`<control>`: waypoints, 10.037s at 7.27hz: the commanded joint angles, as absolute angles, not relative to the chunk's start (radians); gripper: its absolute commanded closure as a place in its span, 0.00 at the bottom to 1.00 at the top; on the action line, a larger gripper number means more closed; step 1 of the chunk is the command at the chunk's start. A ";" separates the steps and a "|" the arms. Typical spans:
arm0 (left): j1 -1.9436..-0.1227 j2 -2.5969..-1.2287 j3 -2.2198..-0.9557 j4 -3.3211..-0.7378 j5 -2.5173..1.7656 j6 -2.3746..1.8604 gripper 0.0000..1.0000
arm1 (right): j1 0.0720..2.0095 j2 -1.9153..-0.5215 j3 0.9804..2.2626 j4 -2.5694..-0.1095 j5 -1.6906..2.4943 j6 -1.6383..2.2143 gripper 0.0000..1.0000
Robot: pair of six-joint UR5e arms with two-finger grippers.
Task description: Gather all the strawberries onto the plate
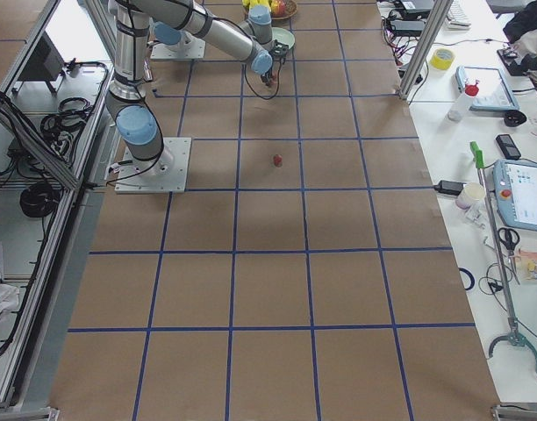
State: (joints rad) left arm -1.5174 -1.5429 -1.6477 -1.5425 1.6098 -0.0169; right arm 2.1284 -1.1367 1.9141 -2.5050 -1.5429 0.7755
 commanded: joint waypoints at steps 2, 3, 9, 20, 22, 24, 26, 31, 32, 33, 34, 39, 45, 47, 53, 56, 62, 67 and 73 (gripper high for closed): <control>-1.519 -1.542 -1.655 -1.539 1.614 -0.017 0.00 | 2.018 -1.236 1.896 -2.429 -1.549 0.564 0.00; -1.519 -1.542 -1.655 -1.534 1.612 -0.017 0.00 | 1.858 -1.323 1.894 -2.245 -1.546 0.370 0.00; -1.522 -1.542 -1.655 -1.532 1.611 -0.017 0.00 | 1.315 -1.391 2.164 -2.339 -1.560 -0.038 0.00; -1.526 -1.540 -1.654 -1.528 1.597 -0.015 0.00 | 1.543 -1.365 2.121 -2.496 -1.555 0.214 1.00; -1.526 -1.540 -1.654 -1.528 1.600 -0.015 0.00 | 1.868 -1.339 1.920 -2.334 -1.545 0.522 1.00; -1.526 -1.540 -1.654 -1.528 1.603 -0.014 0.00 | 2.044 -1.199 1.803 -2.306 -1.543 0.791 1.00; -1.526 -1.540 -1.655 -1.528 1.609 -0.014 0.00 | 2.108 -1.099 1.786 -2.383 -1.537 0.932 1.00; -1.528 -1.540 -1.655 -1.525 1.609 -0.014 0.00 | 2.108 -1.049 1.792 -2.461 -1.482 0.979 0.57; -1.528 -1.540 -1.654 -1.525 1.609 -0.014 0.00 | 2.108 -1.055 1.795 -2.461 -1.495 0.982 0.15; -1.528 -1.540 -1.652 -1.522 1.609 -0.014 0.00 | 2.106 -1.071 1.780 -2.456 -1.496 0.974 0.15; -1.528 -1.542 -1.654 -1.523 1.609 -0.014 0.00 | 2.092 -1.109 1.770 -2.410 -1.494 0.963 0.14; -1.517 -1.552 -1.657 -1.488 1.595 -0.015 0.00 | 1.678 -1.438 1.761 -1.839 -1.570 0.396 0.01; -1.525 -1.606 -1.793 -1.363 1.503 -0.264 0.00 | 1.549 -1.552 1.393 -1.530 -1.511 0.075 0.00; -1.570 -1.641 -1.844 -1.296 1.448 -0.502 0.00 | 1.589 -1.600 1.410 -1.479 -1.482 0.069 0.00; -1.637 -1.845 -1.936 -1.106 1.356 -0.733 0.00 | 1.575 -1.579 1.504 -1.502 -1.482 -0.018 0.00; -1.666 -1.943 -1.937 -1.046 1.315 -0.778 0.00 | 1.571 -1.577 1.540 -1.616 -1.555 -0.075 0.00; -1.690 -1.970 -1.942 -1.055 1.316 -0.778 0.48 | 1.571 -1.586 1.540 -1.620 -1.598 -0.069 0.00; -1.692 -1.901 -1.910 -1.051 1.496 -0.714 1.00 | 1.574 -1.582 1.543 -1.618 -1.589 -0.074 0.00; -1.441 -1.836 -1.857 -1.290 1.663 -0.289 1.00 | 1.575 -1.582 1.549 -1.618 -1.585 -0.074 0.00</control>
